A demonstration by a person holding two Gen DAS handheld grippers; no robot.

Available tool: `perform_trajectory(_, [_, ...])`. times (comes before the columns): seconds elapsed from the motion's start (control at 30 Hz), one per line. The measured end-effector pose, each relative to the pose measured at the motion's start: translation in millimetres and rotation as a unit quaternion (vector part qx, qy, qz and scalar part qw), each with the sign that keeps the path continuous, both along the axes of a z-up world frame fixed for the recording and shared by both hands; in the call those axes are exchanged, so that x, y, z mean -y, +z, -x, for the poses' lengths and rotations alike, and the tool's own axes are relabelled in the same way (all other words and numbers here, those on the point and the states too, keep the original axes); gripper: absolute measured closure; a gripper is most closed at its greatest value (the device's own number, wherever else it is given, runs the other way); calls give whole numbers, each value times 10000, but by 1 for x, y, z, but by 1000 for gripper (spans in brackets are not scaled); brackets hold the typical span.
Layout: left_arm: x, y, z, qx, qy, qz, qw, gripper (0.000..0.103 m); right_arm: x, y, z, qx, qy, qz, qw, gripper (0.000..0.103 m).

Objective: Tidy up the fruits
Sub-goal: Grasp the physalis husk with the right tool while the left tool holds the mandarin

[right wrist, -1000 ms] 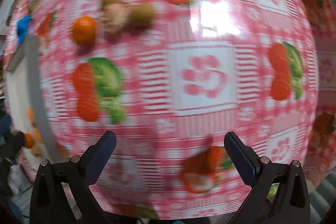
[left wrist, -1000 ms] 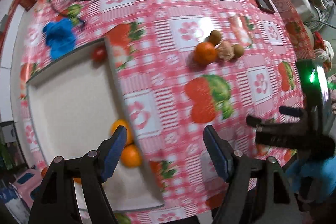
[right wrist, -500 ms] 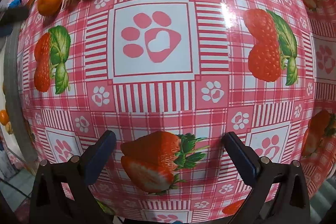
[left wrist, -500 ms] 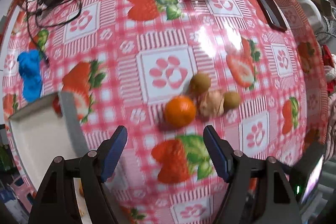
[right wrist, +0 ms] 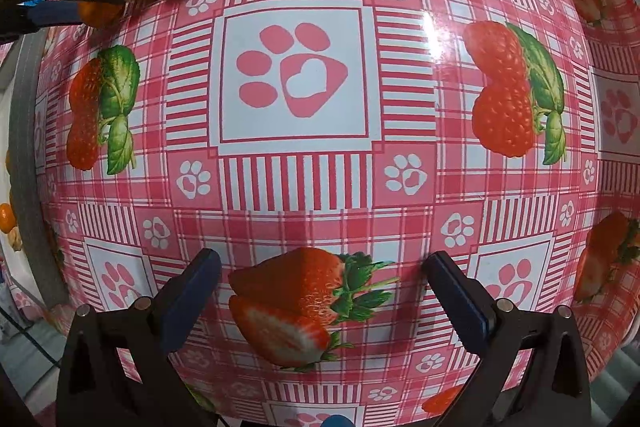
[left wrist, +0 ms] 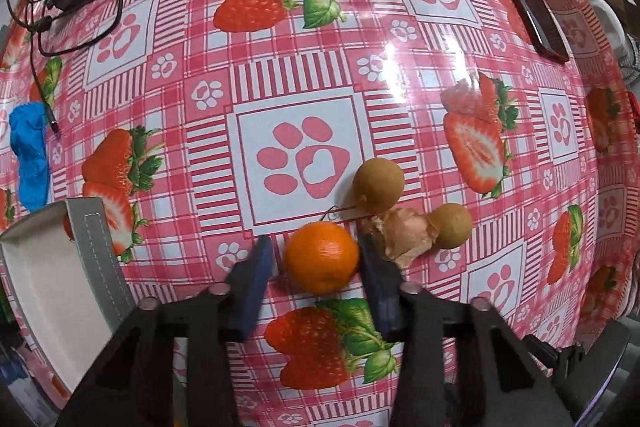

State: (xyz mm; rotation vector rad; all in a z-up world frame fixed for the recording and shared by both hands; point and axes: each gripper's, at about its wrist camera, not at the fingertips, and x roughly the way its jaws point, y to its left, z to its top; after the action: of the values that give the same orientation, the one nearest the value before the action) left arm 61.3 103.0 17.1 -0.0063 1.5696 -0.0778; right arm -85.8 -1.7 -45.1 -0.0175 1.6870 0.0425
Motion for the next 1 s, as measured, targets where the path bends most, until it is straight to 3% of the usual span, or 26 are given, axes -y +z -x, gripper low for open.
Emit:
perform_trajectory(0.2, [1, 1, 11, 56, -93, -42, 9999, 63, 1, 0, 1, 86, 3, 3, 10000, 0])
perform_trajectory(0.4, [-9, -4, 60, -69, -168, -48, 9998, 63, 0, 1, 3, 169, 10, 19, 9999, 0])
perform_trajectory(0.53, [-20, -7, 96, -39, -192, -290, 9994, 63, -1, 3, 7, 236, 10, 25, 9997, 0])
perform_trajectory(0.63, [-30, -8, 109, -17, -94, -290, 9995, 63, -1, 3, 6, 167, 11, 25, 9999, 0])
perform_trajectory(0.77, [-38, -12, 119, -40, -54, -227, 9997, 63, 0, -1, -6, -244, -97, -19, 9997, 0])
perform_trajectory(1.0, [-35, -8, 113, 15, -177, -269, 9995, 63, -22, 19, -47, 256, 279, -198, 9991, 0])
